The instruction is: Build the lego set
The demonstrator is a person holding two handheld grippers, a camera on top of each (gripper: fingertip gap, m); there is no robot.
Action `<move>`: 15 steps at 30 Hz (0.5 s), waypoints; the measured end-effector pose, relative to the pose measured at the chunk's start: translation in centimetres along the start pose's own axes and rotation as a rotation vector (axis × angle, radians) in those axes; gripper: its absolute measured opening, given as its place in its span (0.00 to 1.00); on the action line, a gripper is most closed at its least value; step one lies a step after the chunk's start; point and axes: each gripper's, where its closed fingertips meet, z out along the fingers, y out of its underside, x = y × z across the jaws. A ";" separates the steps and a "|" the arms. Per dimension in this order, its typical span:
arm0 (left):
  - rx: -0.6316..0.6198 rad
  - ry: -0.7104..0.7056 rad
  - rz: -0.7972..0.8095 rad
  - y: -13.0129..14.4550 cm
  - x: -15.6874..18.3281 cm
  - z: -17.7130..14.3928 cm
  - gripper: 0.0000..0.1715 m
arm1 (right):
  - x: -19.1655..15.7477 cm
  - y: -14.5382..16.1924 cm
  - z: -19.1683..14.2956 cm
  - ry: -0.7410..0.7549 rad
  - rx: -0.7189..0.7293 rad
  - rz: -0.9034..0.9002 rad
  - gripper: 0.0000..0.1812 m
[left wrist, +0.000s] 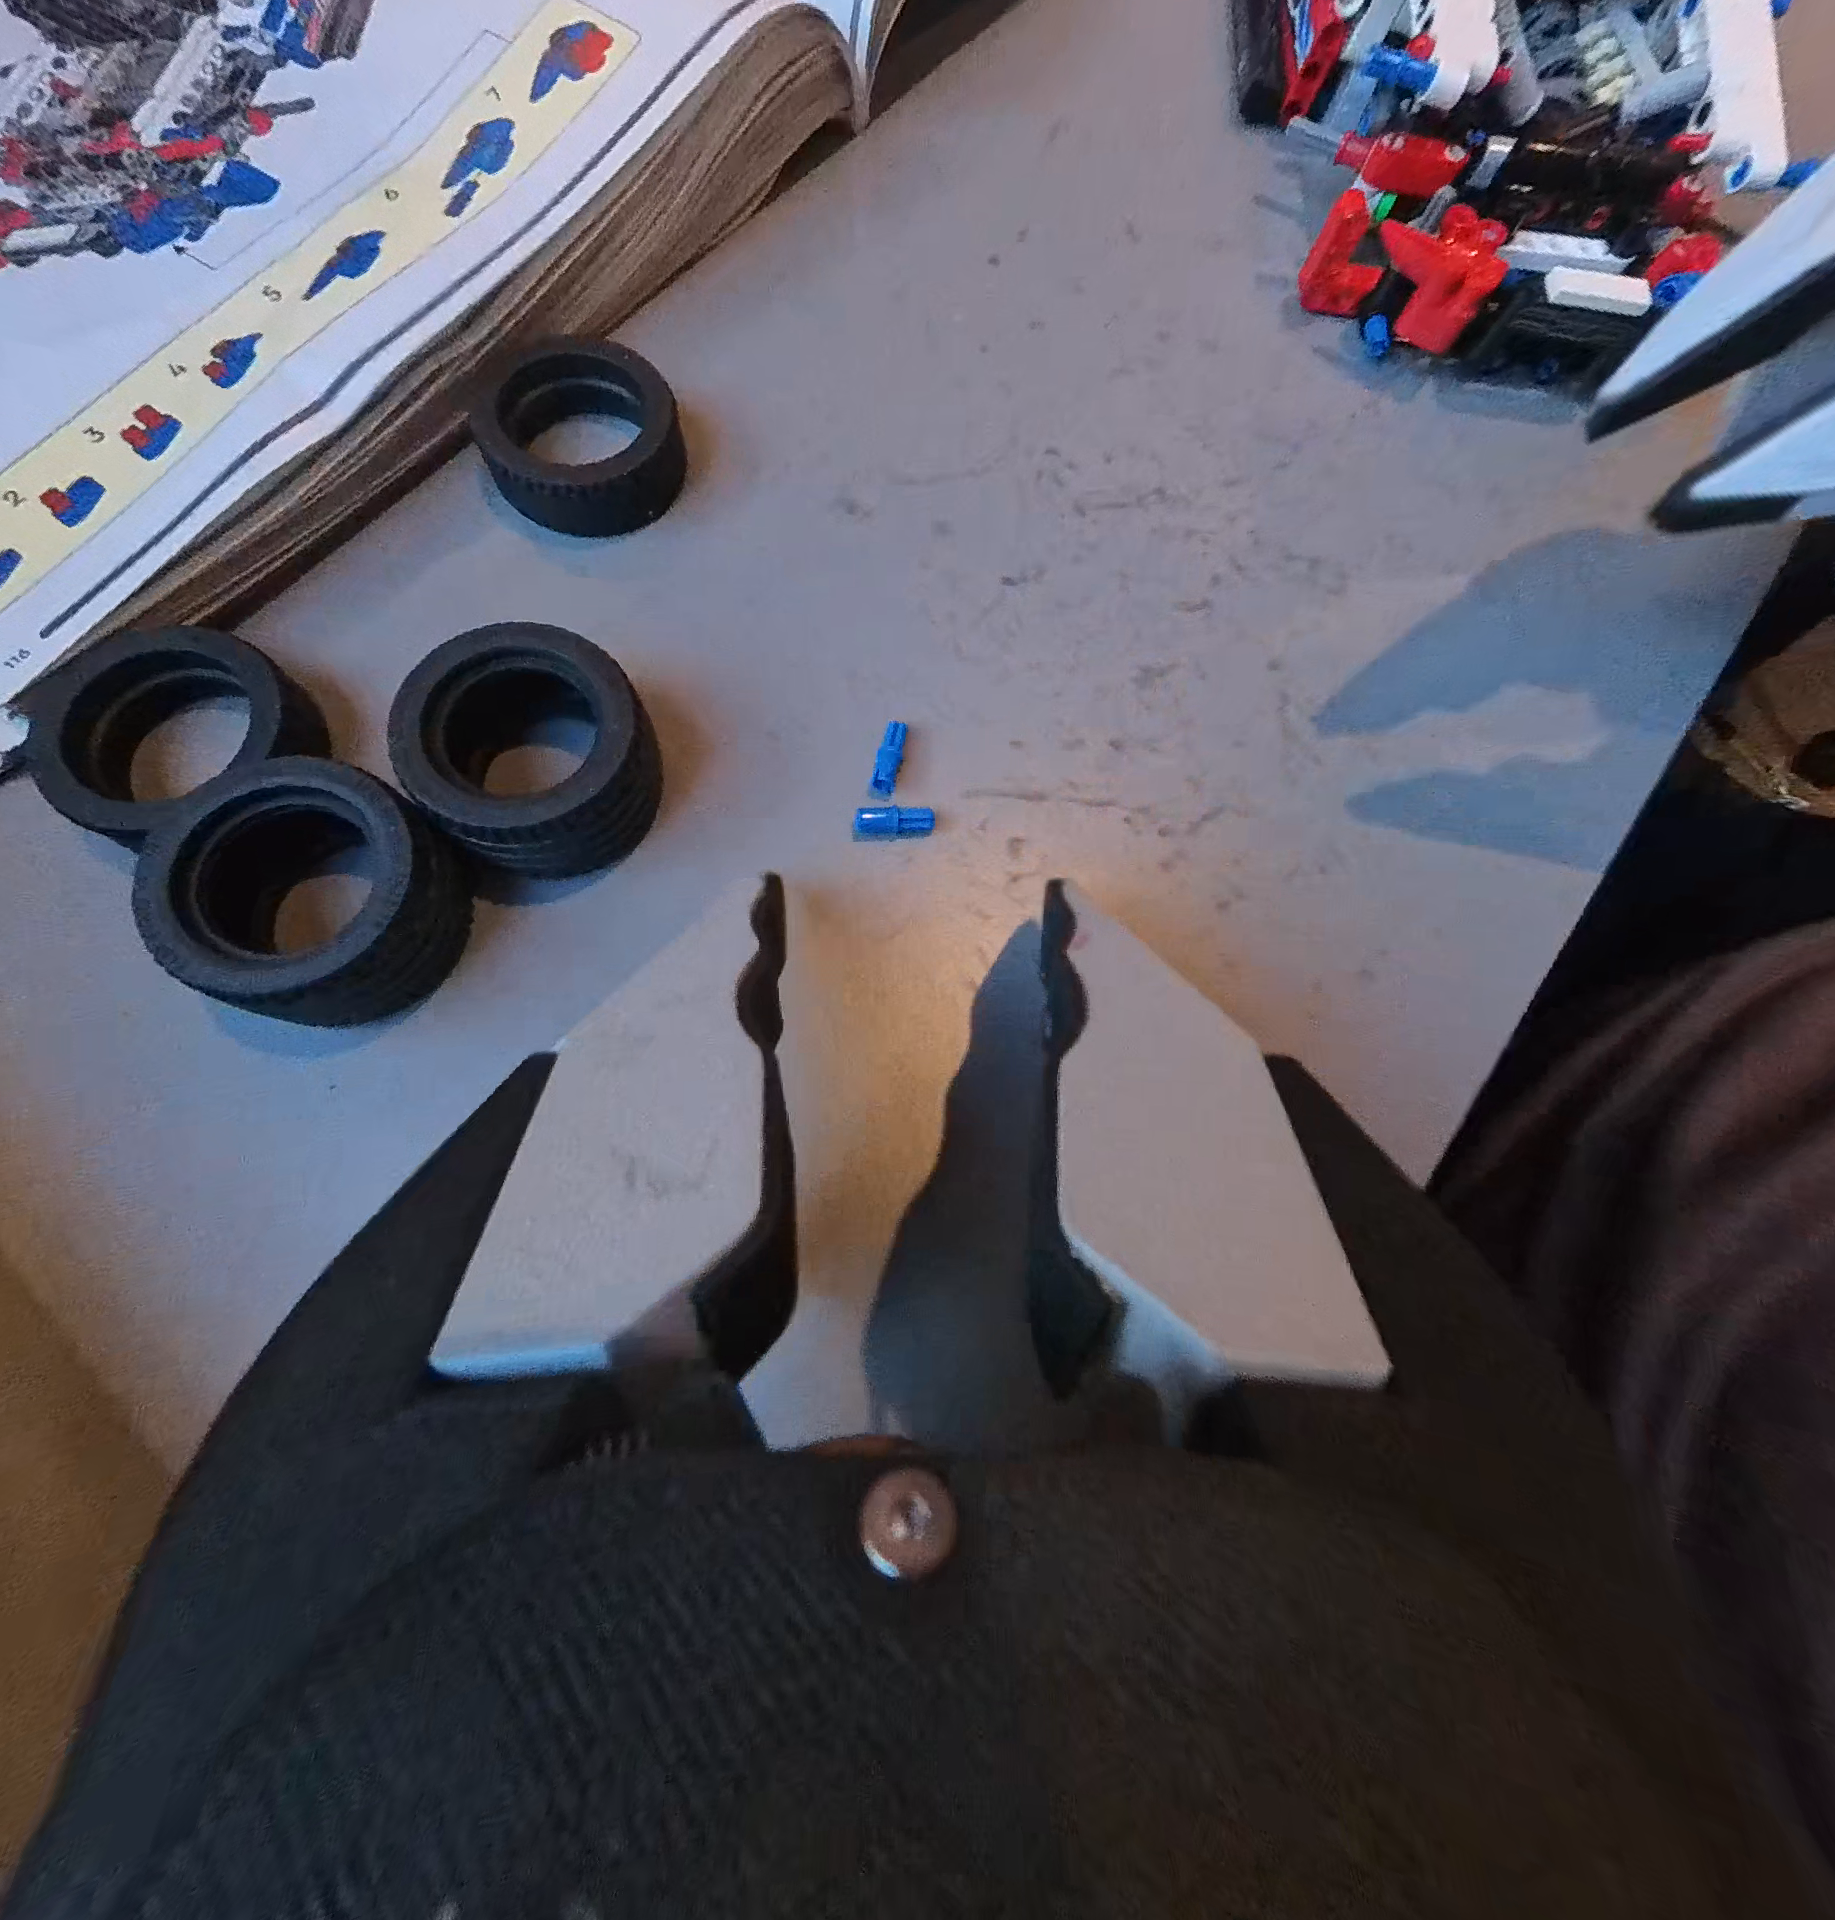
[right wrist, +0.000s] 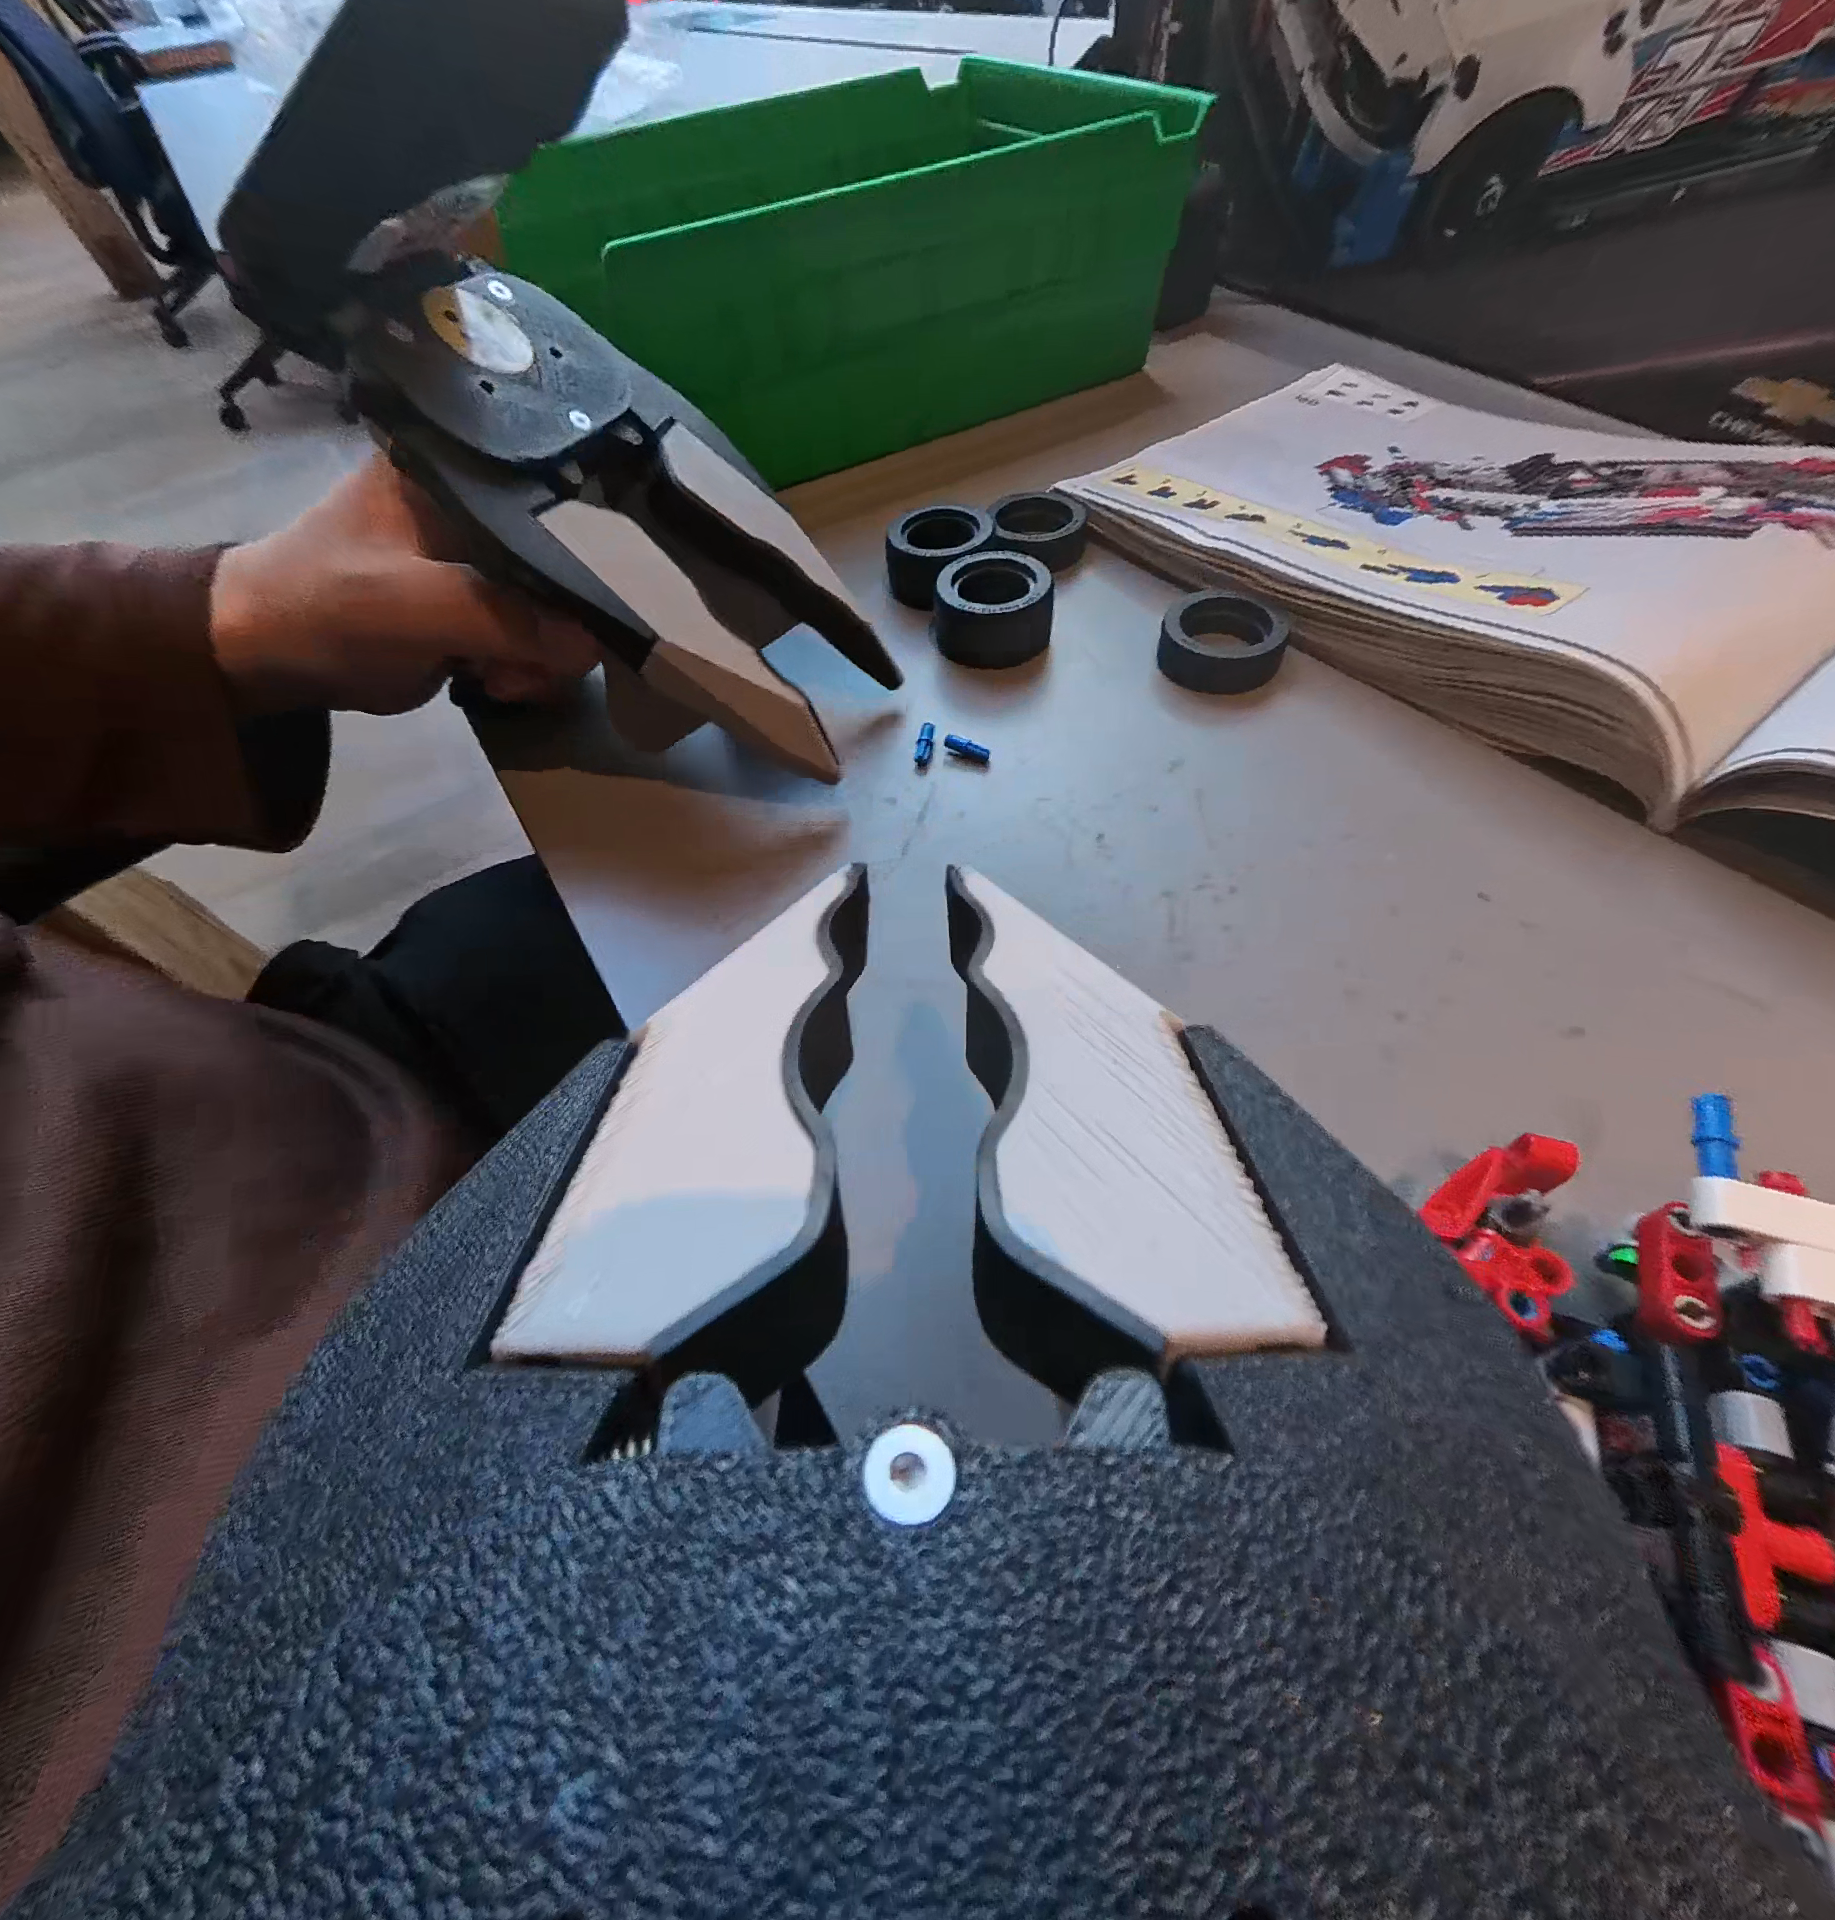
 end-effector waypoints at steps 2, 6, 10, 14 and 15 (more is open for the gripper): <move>0.075 -0.028 0.020 -0.9 -0.4 -0.7 0.22 | -0.2 0.2 0.2 -0.018 -0.006 0.005 0.09; 0.215 -0.116 -0.006 -2.6 -2.2 -2.2 0.22 | -0.4 0.1 0.2 -0.080 0.019 0.057 0.11; 0.233 -0.129 -0.045 -3.0 -3.2 -2.2 0.24 | 0.0 -0.6 -0.2 -0.172 0.081 0.157 0.12; 0.215 -0.116 -0.060 -2.8 -3.4 -1.9 0.25 | -0.5 -1.1 -0.4 -0.305 0.107 0.235 0.14; 0.212 -0.112 -0.053 -2.8 -3.3 -1.8 0.24 | -0.7 -1.2 -0.4 -0.324 0.109 0.239 0.14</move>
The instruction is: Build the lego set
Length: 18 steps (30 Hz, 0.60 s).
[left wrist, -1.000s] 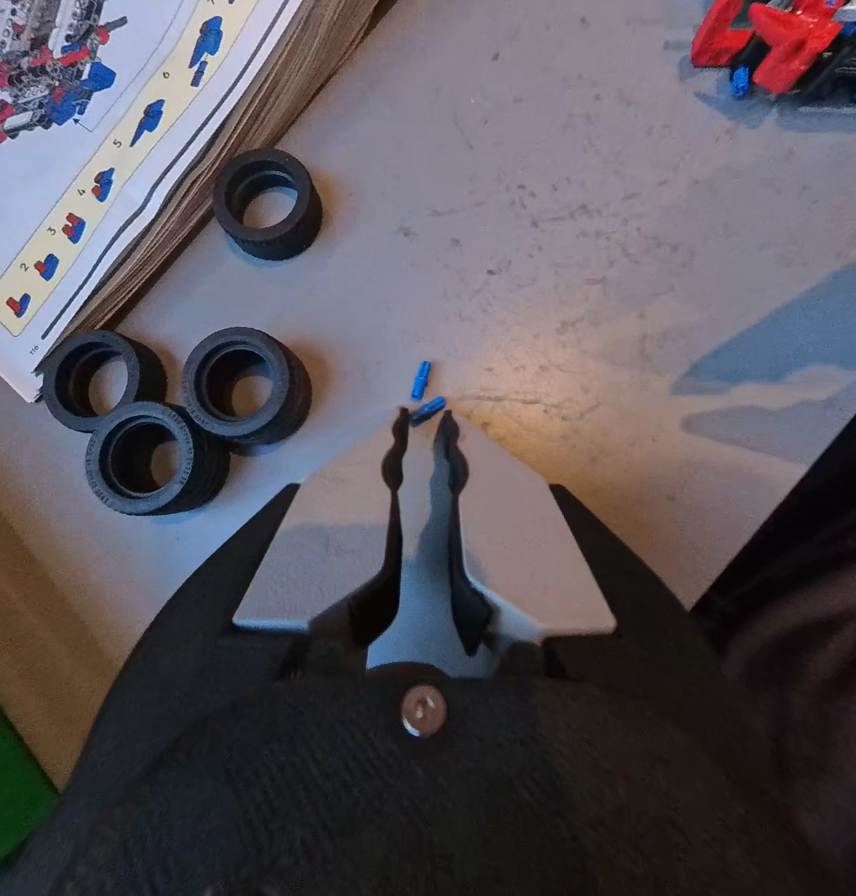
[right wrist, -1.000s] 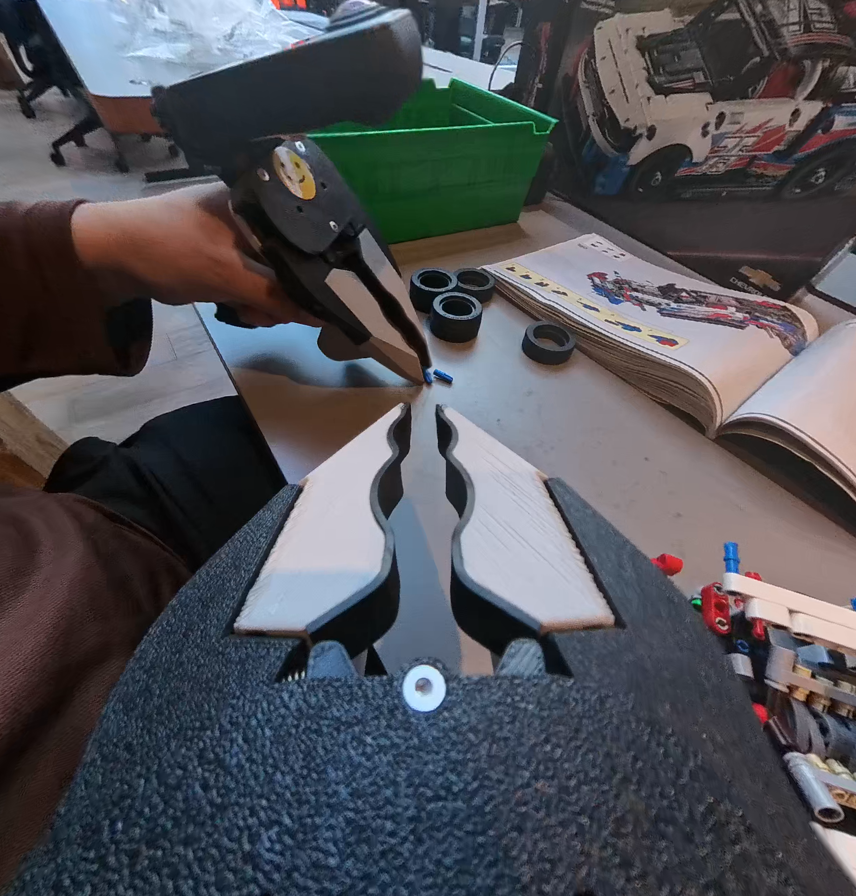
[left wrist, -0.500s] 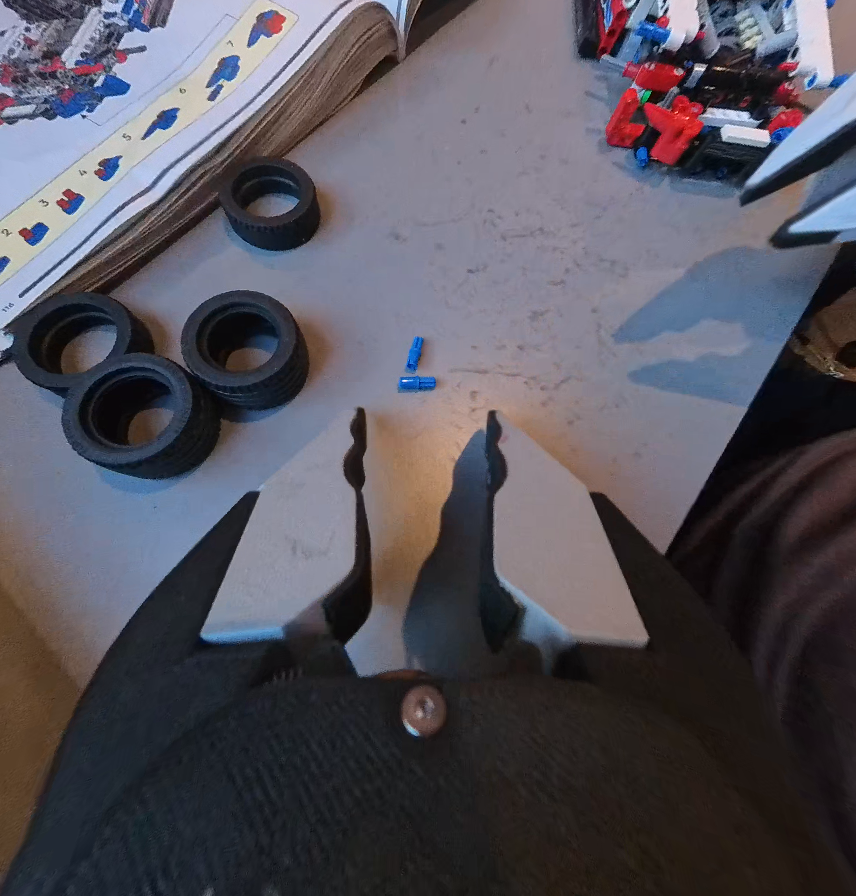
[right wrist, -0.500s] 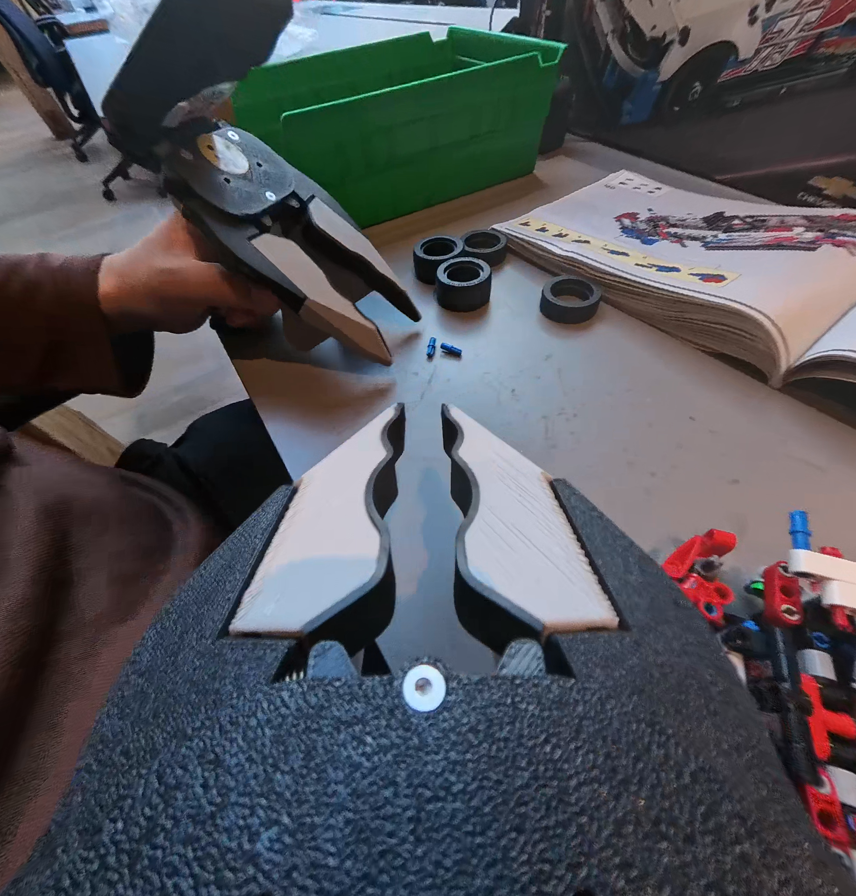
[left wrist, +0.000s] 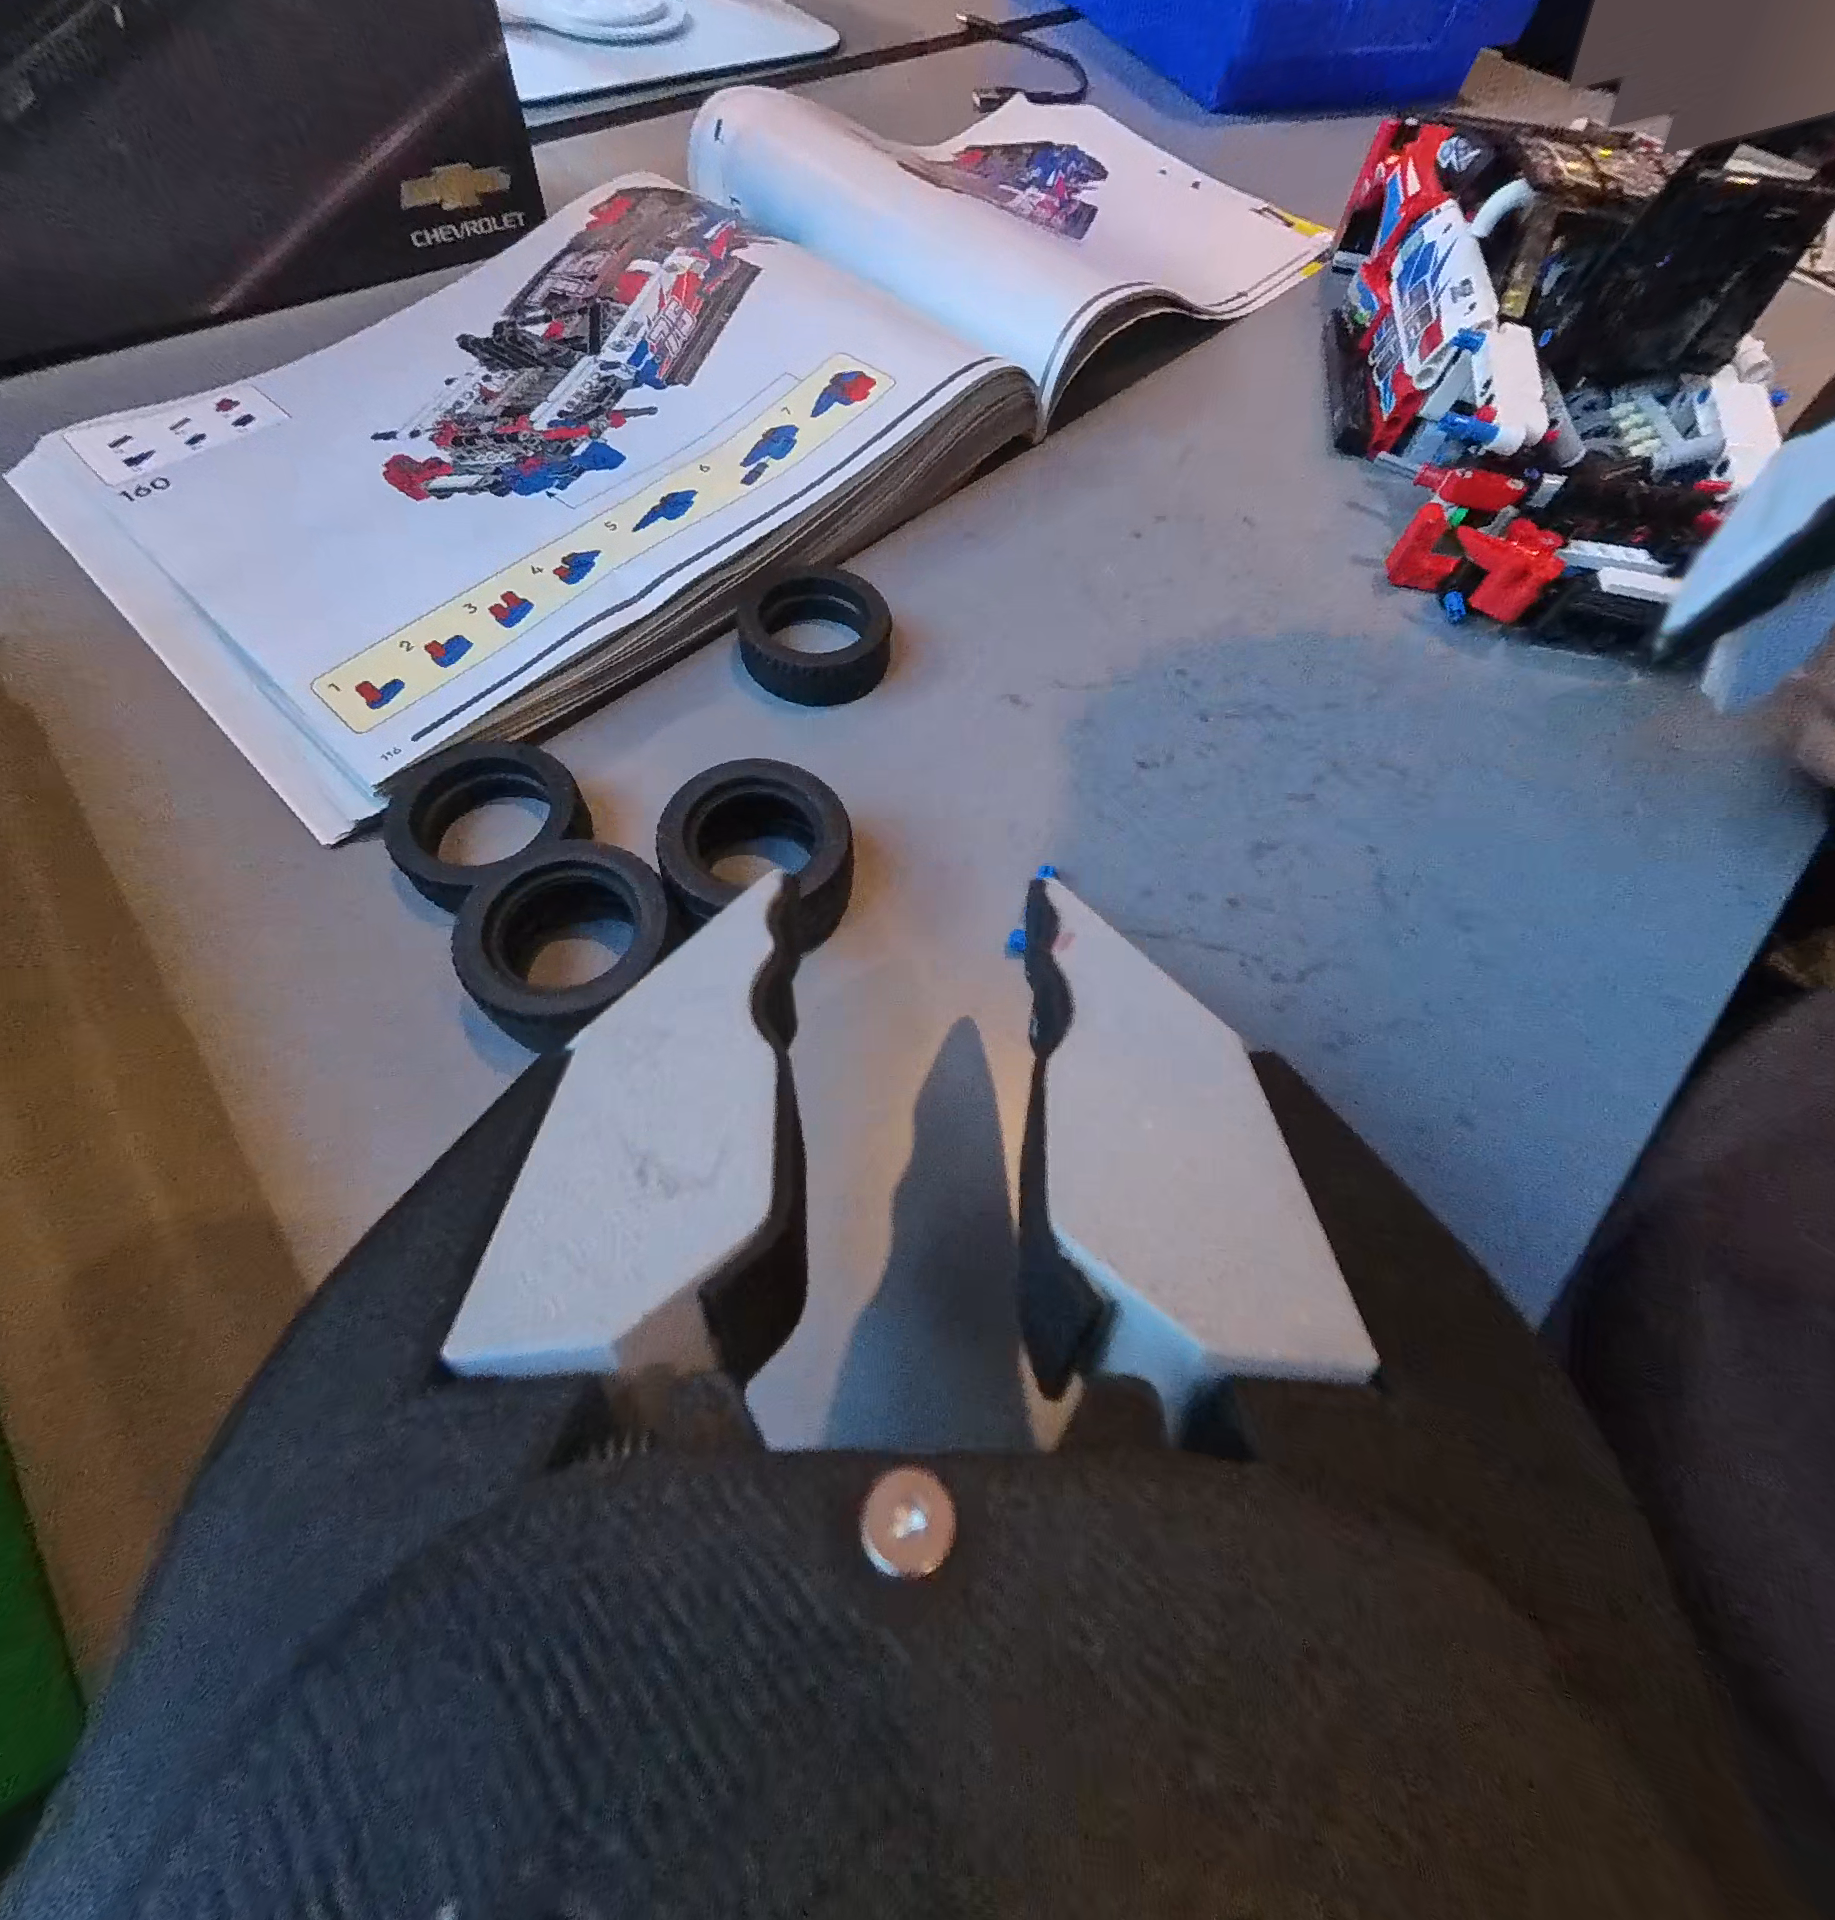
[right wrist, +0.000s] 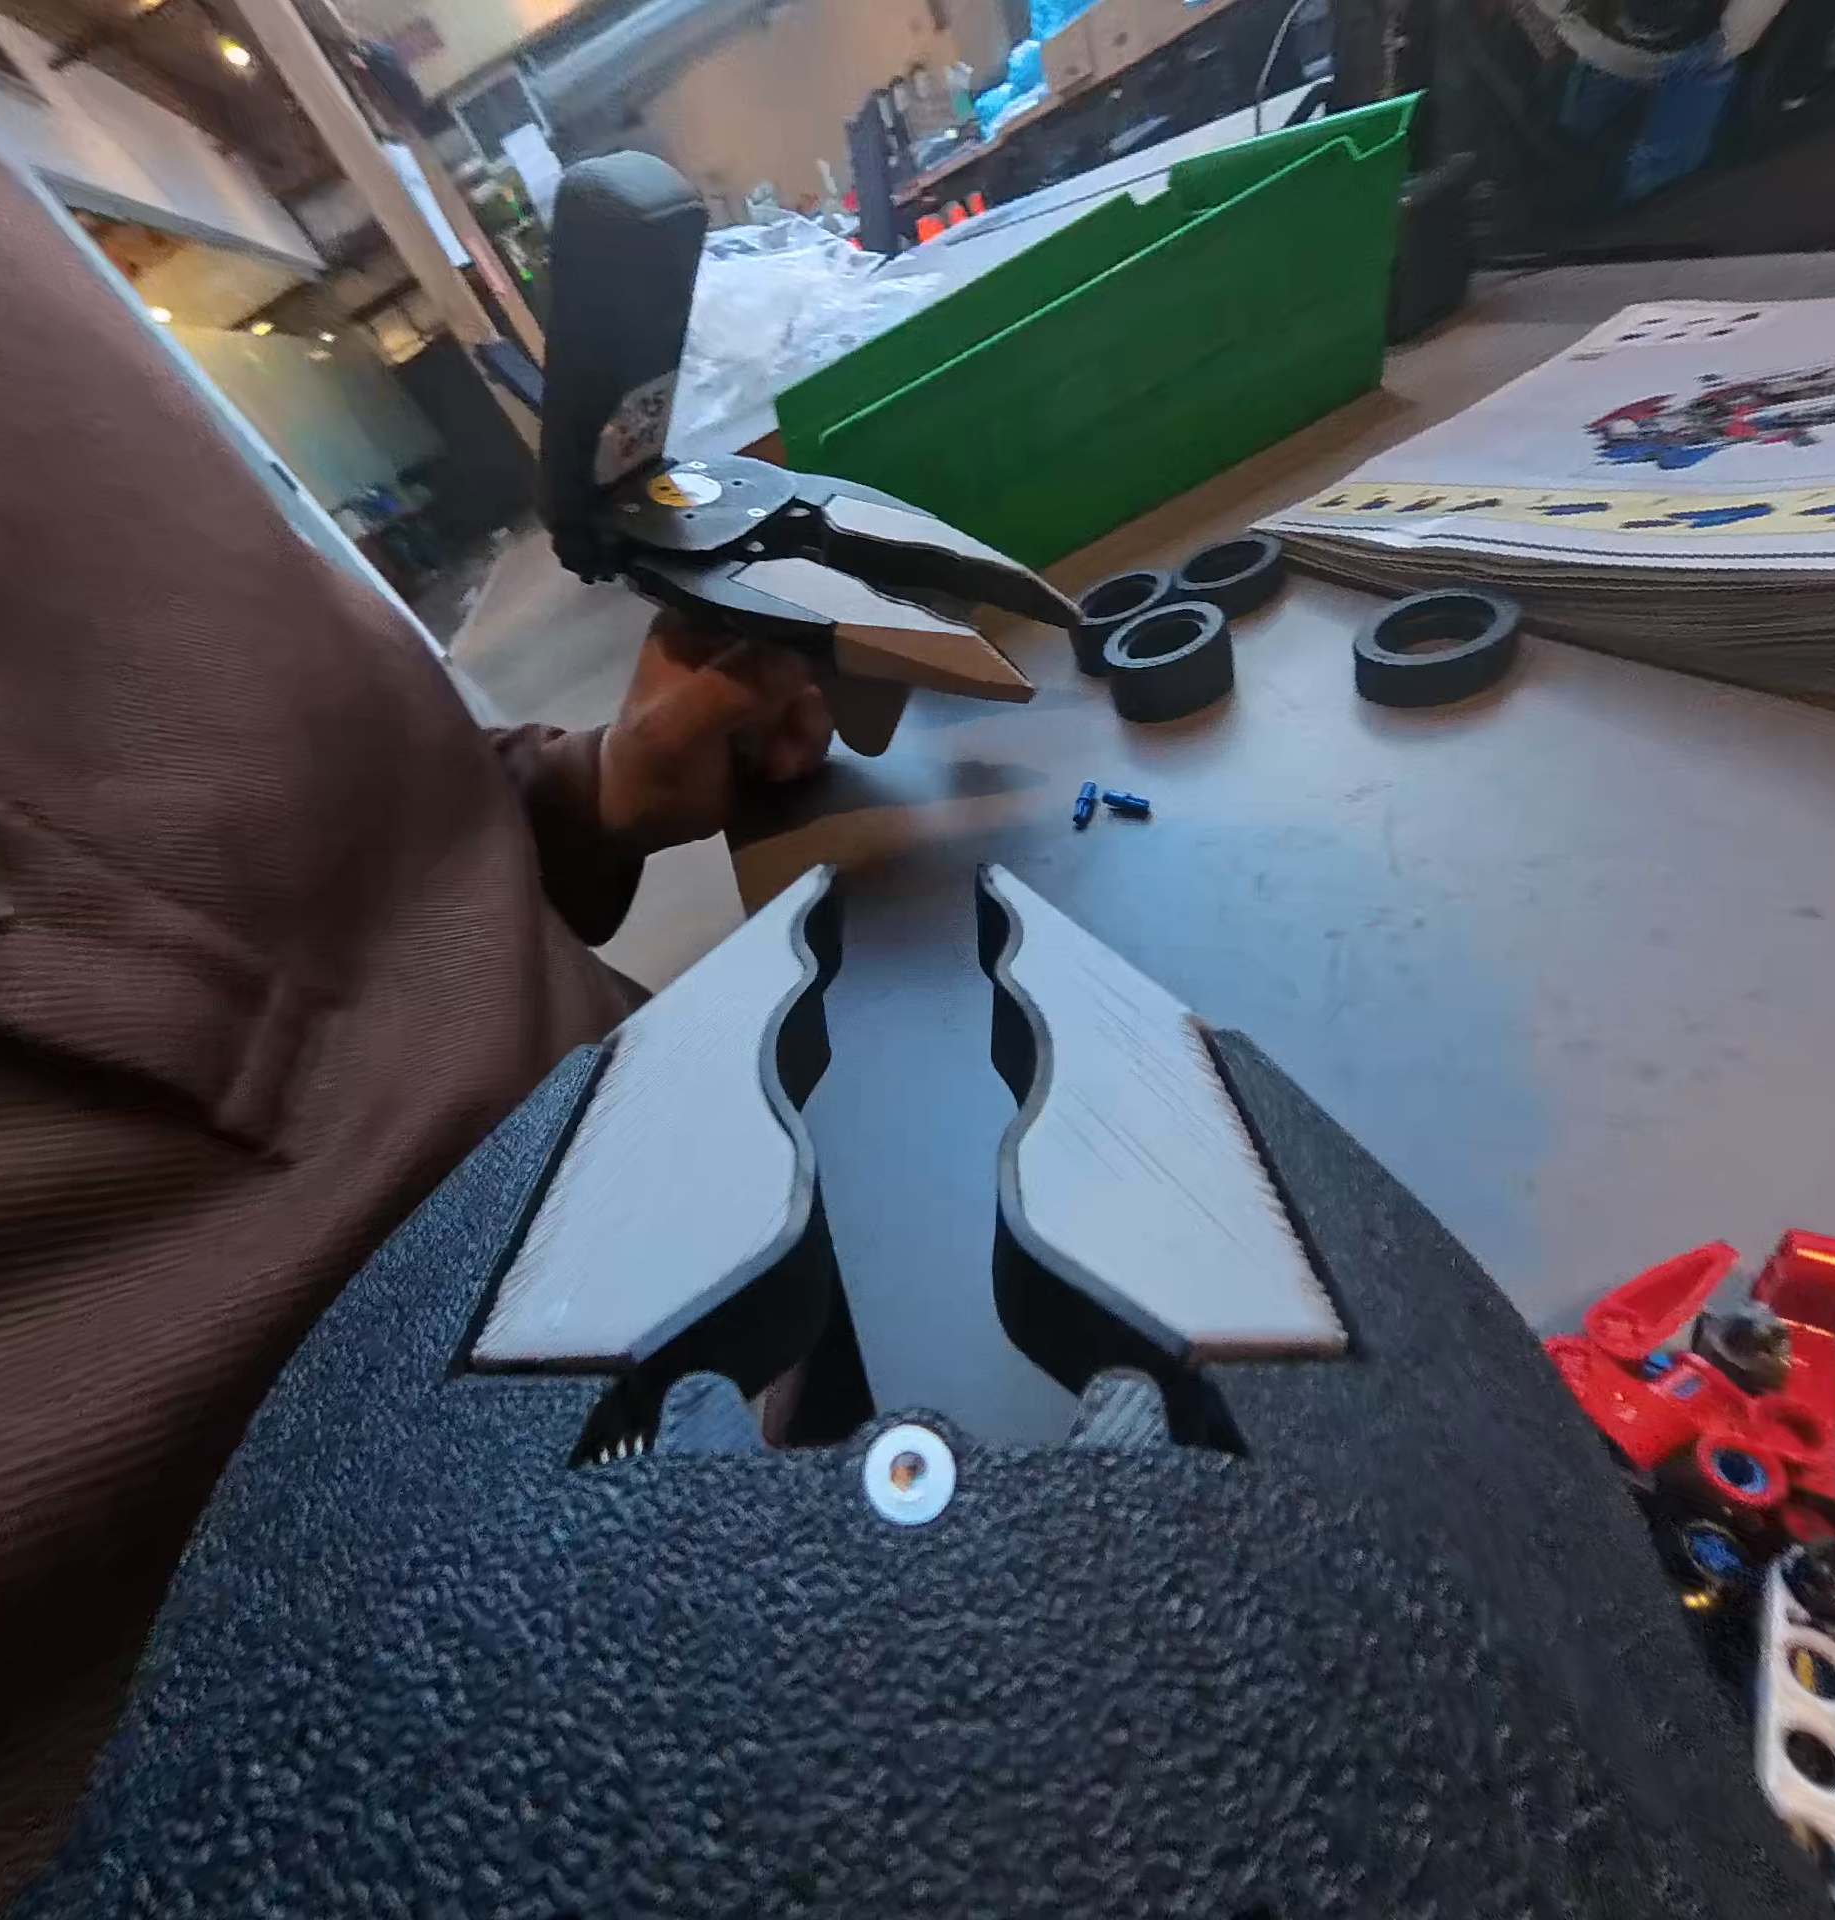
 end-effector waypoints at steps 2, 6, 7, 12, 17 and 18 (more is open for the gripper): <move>-0.010 0.004 0.012 0.1 0.1 0.1 0.23 | -0.2 0.1 0.2 -0.023 -0.009 0.001 0.13; -0.031 0.008 0.024 0.3 0.3 0.4 0.22 | -0.3 0.4 0.5 -0.054 -0.032 0.031 0.13; -0.036 0.012 0.024 0.4 0.3 0.4 0.22 | -0.3 0.3 0.4 -0.055 -0.028 0.035 0.13; -0.031 0.015 0.029 0.3 0.4 0.4 0.22 | -0.4 0.5 0.5 -0.045 -0.040 0.011 0.13; -0.030 0.013 0.036 0.3 0.4 0.4 0.22 | -0.1 0.6 0.6 -0.024 -0.047 0.016 0.13; -0.031 0.014 0.038 0.3 0.5 0.4 0.22 | -0.1 0.6 0.6 -0.018 -0.043 0.019 0.13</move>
